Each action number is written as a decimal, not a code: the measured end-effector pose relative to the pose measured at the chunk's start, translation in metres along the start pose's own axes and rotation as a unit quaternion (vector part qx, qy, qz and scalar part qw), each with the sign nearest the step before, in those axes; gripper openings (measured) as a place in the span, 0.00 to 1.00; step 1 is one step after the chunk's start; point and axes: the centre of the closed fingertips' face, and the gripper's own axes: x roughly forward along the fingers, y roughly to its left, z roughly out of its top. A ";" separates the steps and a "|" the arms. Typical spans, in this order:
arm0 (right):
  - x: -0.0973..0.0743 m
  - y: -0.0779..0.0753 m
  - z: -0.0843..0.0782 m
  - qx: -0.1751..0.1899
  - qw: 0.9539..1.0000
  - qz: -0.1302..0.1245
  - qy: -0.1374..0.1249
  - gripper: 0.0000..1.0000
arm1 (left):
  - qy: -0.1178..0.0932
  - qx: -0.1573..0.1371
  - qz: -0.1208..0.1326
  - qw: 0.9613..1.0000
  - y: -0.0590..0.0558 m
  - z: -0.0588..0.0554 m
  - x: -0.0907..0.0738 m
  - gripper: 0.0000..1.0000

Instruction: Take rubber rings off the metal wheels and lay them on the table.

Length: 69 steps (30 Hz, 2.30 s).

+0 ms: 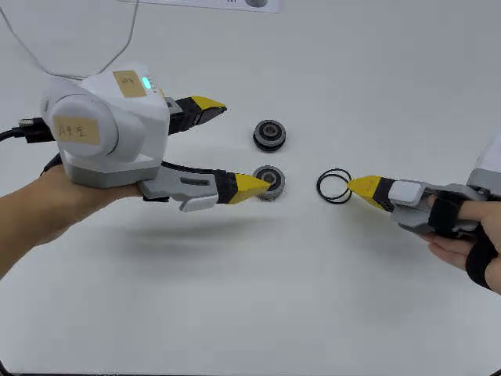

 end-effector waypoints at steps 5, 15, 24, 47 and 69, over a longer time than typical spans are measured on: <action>-0.001 -0.008 0.002 -0.004 1.000 -0.013 -0.002 0.02 | 0.000 -0.003 0.004 1.000 0.002 0.000 -0.002 0.72; -0.005 -0.020 0.004 -0.036 0.998 -0.051 -0.011 0.10 | 0.008 -0.001 0.007 1.000 0.006 -0.002 -0.004 0.75; -0.015 -0.006 0.008 -0.040 0.997 -0.051 -0.038 0.11 | 0.016 -0.003 0.011 1.000 0.012 -0.004 -0.004 0.78; -0.001 0.022 0.020 -0.066 0.996 0.012 -0.056 0.13 | 0.029 -0.003 0.007 1.000 0.041 -0.006 0.060 0.44; 0.009 0.023 0.022 -0.058 0.997 0.024 -0.052 0.13 | 0.047 0.011 -0.031 0.998 0.035 -0.016 0.079 0.22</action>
